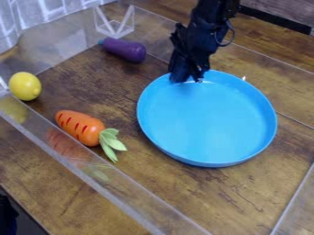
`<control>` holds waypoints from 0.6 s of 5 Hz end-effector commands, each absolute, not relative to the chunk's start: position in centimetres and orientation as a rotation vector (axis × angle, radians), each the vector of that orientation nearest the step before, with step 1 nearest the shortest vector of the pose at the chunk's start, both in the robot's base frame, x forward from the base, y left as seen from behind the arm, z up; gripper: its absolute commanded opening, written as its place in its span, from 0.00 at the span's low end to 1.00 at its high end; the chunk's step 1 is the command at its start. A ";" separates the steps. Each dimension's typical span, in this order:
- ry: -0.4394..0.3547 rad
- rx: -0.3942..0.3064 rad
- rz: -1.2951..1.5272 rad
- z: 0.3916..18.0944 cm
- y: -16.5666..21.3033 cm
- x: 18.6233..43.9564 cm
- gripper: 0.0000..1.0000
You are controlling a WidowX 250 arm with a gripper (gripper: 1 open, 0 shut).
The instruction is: Remove the purple eggplant from the blue tray and put it on the table
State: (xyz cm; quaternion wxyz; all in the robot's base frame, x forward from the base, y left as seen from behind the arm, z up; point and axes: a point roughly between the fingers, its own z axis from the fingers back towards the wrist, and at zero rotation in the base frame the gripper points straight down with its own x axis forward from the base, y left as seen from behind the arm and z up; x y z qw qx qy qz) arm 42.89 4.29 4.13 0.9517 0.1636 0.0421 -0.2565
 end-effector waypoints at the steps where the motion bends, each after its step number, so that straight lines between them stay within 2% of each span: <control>1: 0.031 0.372 -0.508 6.9 5.4 43.5 0.00; 3: 0.034 0.381 -0.497 7.4 6.2 43.3 0.00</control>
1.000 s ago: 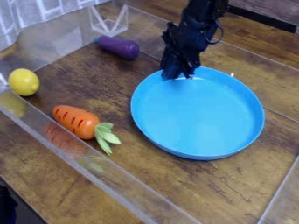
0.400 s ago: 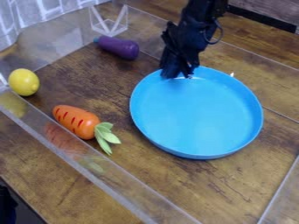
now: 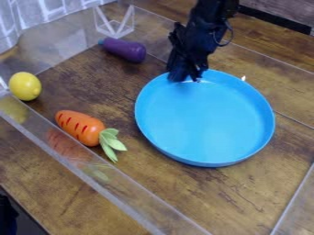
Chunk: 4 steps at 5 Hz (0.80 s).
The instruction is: Remove the purple eggplant from the blue tray and put it on the table
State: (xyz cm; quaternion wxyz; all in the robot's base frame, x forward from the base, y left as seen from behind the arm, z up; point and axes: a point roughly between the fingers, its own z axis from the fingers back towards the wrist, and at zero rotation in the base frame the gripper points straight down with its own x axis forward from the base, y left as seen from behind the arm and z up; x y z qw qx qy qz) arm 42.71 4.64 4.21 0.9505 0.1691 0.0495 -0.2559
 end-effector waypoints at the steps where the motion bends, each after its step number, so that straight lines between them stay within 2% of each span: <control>1: 0.035 0.385 -0.494 7.6 6.6 43.2 0.00; 4: 0.023 0.401 -0.526 8.4 7.4 43.7 0.00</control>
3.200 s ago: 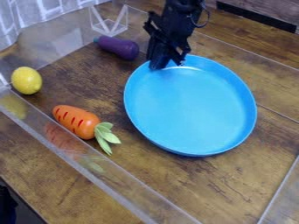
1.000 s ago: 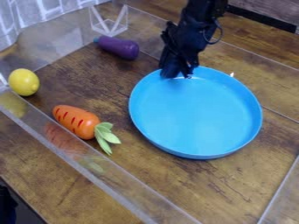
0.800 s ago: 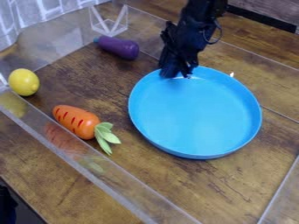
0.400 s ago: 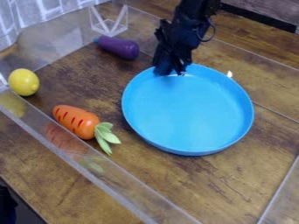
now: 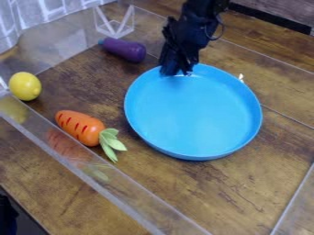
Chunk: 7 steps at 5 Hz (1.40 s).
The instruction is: Remove the purple eggplant from the blue tray and put it on the table
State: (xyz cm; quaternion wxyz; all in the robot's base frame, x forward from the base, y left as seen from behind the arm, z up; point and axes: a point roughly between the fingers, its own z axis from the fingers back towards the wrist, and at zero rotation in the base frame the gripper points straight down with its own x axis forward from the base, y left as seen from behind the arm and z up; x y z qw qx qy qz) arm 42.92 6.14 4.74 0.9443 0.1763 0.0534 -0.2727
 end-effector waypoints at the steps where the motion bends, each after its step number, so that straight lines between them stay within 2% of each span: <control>1: 0.016 0.402 -0.547 8.5 7.3 43.9 0.00; 7: -0.028 0.406 -0.685 9.1 5.4 43.9 0.00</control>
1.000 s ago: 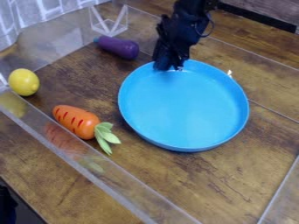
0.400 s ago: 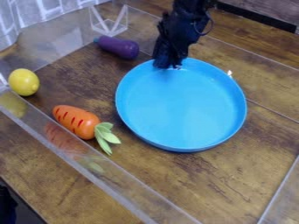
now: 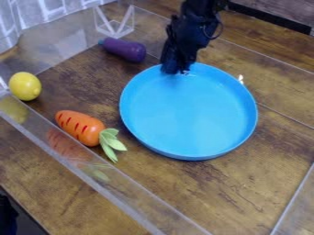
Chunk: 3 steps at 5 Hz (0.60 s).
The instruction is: Remove the purple eggplant from the blue tray and put it on the table
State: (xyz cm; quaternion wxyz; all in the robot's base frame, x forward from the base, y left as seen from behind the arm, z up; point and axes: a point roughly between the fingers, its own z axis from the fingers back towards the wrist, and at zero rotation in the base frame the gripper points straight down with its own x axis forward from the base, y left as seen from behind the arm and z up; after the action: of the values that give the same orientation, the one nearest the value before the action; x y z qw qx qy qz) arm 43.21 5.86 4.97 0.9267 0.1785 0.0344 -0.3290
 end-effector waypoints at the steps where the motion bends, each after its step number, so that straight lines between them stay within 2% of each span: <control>1: -0.036 0.406 -0.709 9.2 4.9 44.0 0.00; 3: -0.052 0.406 -0.756 9.2 4.1 44.2 0.00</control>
State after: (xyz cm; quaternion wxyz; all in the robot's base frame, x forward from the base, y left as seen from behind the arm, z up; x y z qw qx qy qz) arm 43.51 4.86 4.79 0.9134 0.1767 0.0278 -0.3655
